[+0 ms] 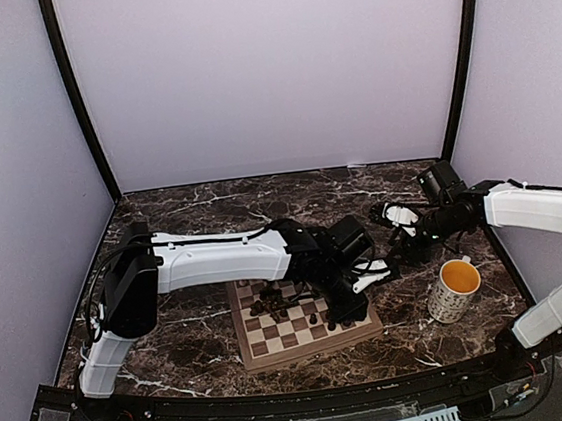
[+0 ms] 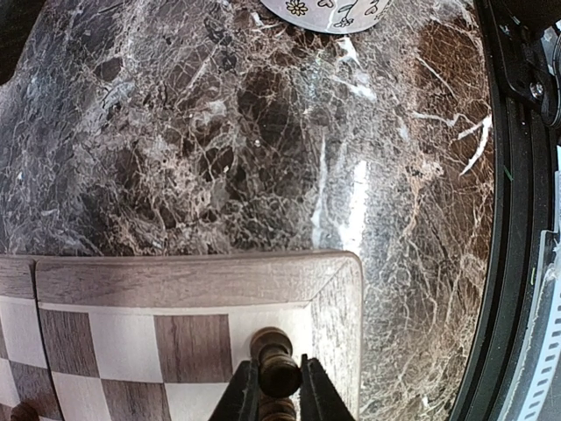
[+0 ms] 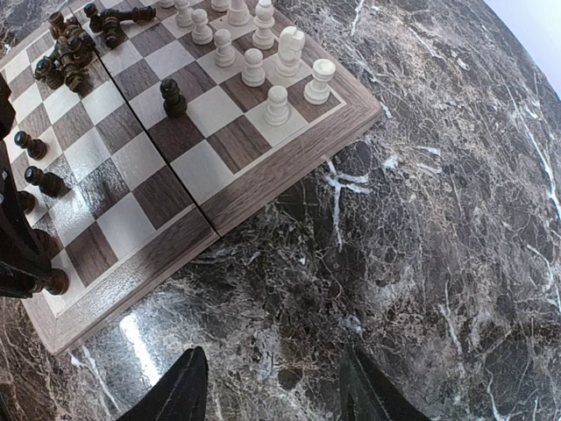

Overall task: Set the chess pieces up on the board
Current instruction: Place the rook at a8, then pick up the pawn from the chessboard.

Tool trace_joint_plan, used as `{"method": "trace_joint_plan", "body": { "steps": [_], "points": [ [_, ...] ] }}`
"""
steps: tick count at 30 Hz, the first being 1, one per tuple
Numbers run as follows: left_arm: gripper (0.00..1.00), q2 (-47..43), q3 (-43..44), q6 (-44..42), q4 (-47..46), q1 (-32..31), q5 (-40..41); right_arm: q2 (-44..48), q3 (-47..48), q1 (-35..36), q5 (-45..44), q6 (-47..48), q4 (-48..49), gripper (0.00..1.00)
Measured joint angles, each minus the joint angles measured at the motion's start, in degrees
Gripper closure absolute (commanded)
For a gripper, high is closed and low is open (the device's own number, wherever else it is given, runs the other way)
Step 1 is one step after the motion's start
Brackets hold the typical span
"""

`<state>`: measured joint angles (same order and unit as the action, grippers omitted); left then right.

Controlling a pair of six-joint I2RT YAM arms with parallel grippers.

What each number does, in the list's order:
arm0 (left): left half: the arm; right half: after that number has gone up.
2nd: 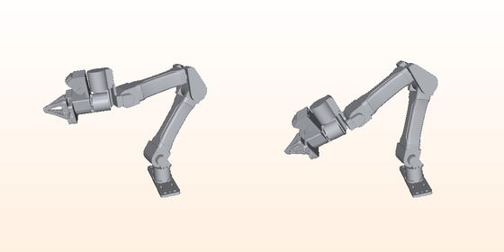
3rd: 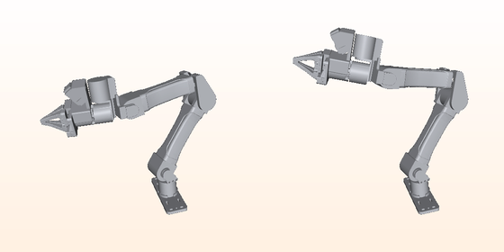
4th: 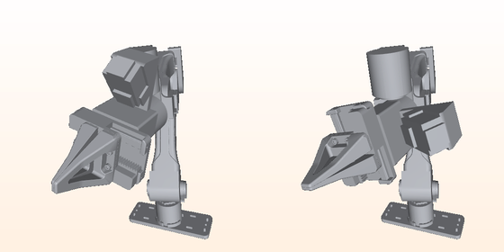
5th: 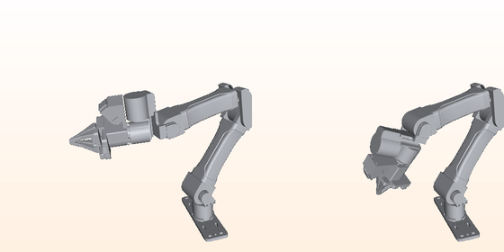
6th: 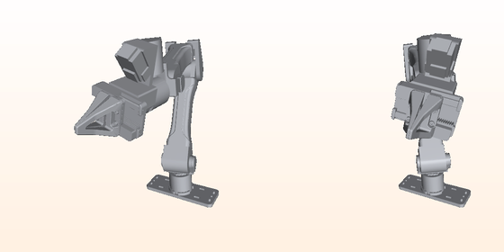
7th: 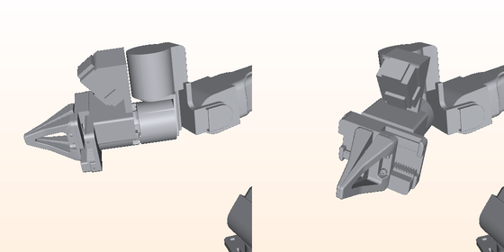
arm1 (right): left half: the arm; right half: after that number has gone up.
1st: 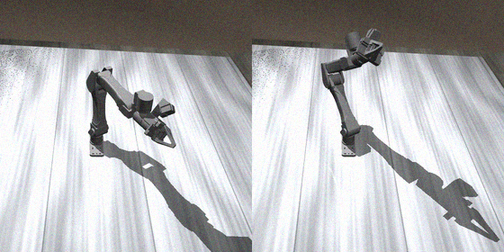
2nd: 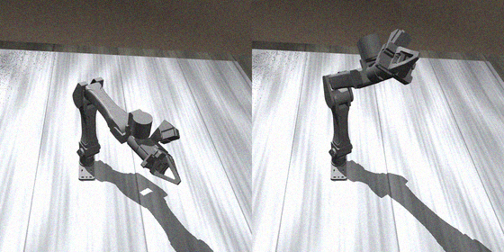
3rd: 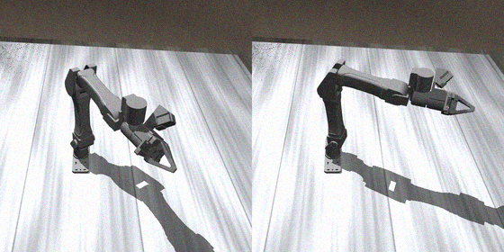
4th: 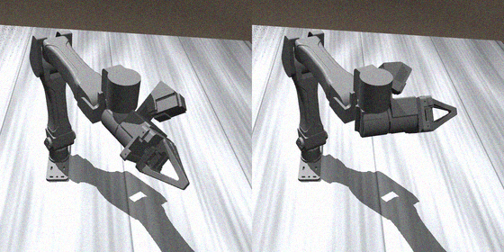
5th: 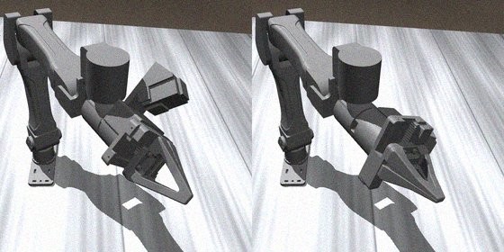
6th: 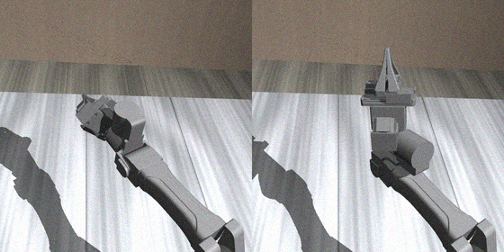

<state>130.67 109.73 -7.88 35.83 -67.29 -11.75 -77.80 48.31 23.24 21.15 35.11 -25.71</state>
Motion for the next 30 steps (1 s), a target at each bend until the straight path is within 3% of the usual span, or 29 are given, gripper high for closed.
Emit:
{"method": "trace_joint_plan", "body": {
  "steps": [6, 18, 25, 30],
  "points": [
    [0.80, 0.0, 0.0, 0.1, 0.0, 0.0, 0.0, 0.0, 0.0, 0.0, 0.0, 0.0, 0.0, 0.47],
    [0.62, -1.7, 0.0, -0.1, 0.2, 0.0, 2.4, 0.0, 0.0, 0.0, 0.0, 0.0, 0.0, 0.47],
    [0.61, -13.7, -2.9, 0.8, -2.4, 1.4, 0.7, 0.0, 0.0, 0.0, 0.0, 0.0, 0.0, 0.47],
    [0.66, -20.0, -7.5, 5.3, -6.8, 6.2, 1.9, 0.0, 0.0, 0.0, -0.1, 0.0, 0.0, 0.47]
  ]
}}
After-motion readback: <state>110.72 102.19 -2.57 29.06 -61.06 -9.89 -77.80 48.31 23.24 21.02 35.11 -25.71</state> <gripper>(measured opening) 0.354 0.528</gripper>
